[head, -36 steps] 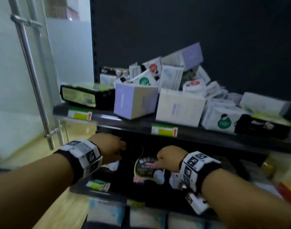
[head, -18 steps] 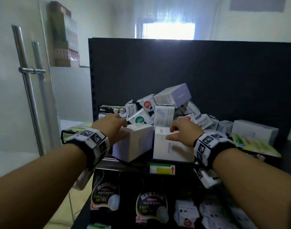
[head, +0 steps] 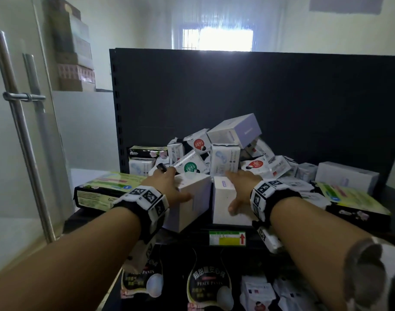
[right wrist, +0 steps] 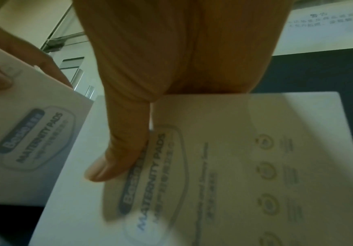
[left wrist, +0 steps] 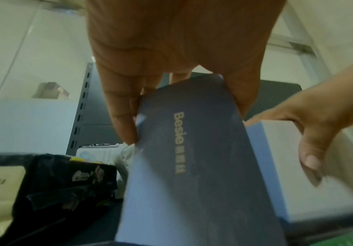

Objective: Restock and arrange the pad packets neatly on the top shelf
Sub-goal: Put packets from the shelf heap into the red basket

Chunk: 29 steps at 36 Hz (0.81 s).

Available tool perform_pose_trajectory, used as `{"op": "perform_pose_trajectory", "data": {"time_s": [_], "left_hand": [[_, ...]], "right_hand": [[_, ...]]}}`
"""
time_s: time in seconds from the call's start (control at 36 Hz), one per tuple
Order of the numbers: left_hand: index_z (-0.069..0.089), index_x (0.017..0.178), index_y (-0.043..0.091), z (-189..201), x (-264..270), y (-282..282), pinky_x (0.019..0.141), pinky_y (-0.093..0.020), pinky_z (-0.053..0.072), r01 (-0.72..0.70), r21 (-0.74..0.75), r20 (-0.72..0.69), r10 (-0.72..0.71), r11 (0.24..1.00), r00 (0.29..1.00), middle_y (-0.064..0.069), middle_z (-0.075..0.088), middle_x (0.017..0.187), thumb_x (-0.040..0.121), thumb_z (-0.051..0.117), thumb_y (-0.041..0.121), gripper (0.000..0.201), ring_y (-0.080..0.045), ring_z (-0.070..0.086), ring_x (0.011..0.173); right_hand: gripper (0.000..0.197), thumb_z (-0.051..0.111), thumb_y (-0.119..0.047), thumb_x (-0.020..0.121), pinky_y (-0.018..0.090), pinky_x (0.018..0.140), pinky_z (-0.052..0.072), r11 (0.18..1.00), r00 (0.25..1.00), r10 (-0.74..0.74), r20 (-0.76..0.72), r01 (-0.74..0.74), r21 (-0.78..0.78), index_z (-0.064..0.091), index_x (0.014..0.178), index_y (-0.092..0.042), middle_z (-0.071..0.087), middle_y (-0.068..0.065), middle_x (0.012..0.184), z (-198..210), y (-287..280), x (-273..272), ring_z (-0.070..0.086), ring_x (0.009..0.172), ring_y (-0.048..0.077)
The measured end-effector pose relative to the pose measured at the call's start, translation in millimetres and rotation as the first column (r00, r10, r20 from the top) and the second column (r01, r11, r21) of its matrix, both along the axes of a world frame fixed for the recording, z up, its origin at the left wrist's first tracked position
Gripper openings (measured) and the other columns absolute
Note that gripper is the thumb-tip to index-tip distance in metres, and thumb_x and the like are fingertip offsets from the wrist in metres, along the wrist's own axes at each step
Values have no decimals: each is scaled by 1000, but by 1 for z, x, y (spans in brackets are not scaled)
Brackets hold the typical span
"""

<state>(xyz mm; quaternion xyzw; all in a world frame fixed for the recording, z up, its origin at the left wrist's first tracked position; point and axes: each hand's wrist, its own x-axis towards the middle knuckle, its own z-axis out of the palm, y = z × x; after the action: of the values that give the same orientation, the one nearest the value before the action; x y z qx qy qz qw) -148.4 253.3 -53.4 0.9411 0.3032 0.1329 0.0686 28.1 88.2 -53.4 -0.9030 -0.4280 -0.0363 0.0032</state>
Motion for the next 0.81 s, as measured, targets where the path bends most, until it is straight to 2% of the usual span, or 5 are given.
{"op": "perform_pose_trajectory", "data": {"time_s": [0.22, 0.33, 0.44, 0.67, 0.81], "left_hand": [[43, 119, 36, 27, -20, -10, 70, -31, 41, -5, 67, 28, 3, 998, 1000, -1, 49, 112, 60, 56, 70, 69, -23, 52, 93], [49, 108, 37, 46, -39, -18, 69, -29, 42, 3, 64, 105, -10, 998, 994, 7, 46, 99, 59, 58, 70, 60, -16, 51, 84], [54, 97, 36, 53, -58, -28, 53, -21, 30, -16, 87, 153, 2, 996, 988, 15, 41, 80, 61, 57, 70, 50, -2, 42, 66], [56, 120, 30, 59, -99, -55, 73, -30, 39, -39, 92, 161, 24, 995, 987, 0, 53, 99, 69, 59, 69, 64, -18, 50, 84], [57, 121, 27, 56, -137, -74, 77, -29, 37, -43, 6, 62, 42, 999, 997, 3, 55, 97, 74, 63, 63, 59, -20, 51, 89]], "right_hand": [[109, 85, -61, 46, 39, 97, 42, 994, 1000, 12, 25, -15, 106, 39, 137, -24, 49, 12, 130, 20, -14, -14, 46, 119, 33], [107, 84, -60, 52, 38, 99, 41, 983, 999, 23, 33, -28, 181, 37, 140, -21, 48, 13, 135, 31, -28, -24, 45, 122, 33], [114, 88, -48, 54, 40, 105, 39, 965, 999, 16, -28, -8, 261, 27, 148, -23, 42, 13, 140, 33, -45, -33, 42, 127, 33], [111, 80, -68, 49, 45, 102, 40, 941, 996, 67, 53, -81, 330, 34, 142, -27, 42, 7, 135, 43, -65, -62, 41, 124, 30], [81, 79, -67, 54, 34, 89, 46, 955, 962, 261, -82, -245, 166, 56, 117, -22, 60, 0, 112, 32, -68, -95, 57, 104, 23]]}}
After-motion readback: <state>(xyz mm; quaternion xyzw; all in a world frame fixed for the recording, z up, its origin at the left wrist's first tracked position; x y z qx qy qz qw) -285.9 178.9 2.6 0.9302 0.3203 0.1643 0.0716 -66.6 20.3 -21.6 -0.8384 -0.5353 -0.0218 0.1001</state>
